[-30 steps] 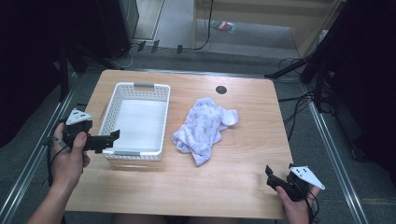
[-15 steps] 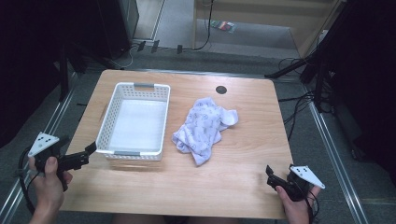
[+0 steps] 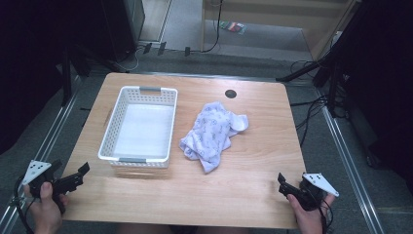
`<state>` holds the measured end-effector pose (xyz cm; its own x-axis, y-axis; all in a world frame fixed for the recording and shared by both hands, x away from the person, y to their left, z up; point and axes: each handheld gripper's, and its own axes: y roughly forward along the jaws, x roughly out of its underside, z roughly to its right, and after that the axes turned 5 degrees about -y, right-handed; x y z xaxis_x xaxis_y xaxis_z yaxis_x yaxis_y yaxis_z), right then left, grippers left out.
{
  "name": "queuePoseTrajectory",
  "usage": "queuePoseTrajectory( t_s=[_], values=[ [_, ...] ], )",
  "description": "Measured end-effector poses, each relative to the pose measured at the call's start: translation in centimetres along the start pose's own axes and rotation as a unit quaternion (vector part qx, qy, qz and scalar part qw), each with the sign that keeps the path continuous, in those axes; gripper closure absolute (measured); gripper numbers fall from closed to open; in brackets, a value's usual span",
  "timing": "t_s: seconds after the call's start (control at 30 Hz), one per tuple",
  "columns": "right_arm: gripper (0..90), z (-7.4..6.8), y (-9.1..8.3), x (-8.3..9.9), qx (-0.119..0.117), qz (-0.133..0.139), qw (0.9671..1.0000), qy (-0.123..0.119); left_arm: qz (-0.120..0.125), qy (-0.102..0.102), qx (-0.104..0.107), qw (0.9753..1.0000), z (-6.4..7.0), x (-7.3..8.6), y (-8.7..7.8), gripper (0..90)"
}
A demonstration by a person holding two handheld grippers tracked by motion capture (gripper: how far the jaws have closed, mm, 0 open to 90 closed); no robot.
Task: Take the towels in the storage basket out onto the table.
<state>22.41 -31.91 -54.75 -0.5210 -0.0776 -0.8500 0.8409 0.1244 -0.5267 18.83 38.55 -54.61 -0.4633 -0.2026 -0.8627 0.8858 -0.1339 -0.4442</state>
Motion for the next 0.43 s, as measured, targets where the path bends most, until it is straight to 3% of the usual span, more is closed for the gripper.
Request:
queuePoseTrajectory(
  t_s=[0.13,0.2,0.43],
  values=[
    [11.1,-0.20,0.15,-0.07,0.003,-0.009,0.9999,-0.007,0.026,0.001,0.005,0.9996,0.14,0.19,-0.11,0.0],
    [11.4,-0.24,0.19,-0.08,0.005,-0.011,0.9999,-0.010,0.022,0.016,-0.004,0.9996,0.58,0.48,0.38,0.1],
    [12.1,-0.21,0.29,-0.10,0.007,-0.019,0.9998,-0.006,0.015,0.016,-0.006,0.9998,0.73,0.49,0.69,0.1]
  ],
)
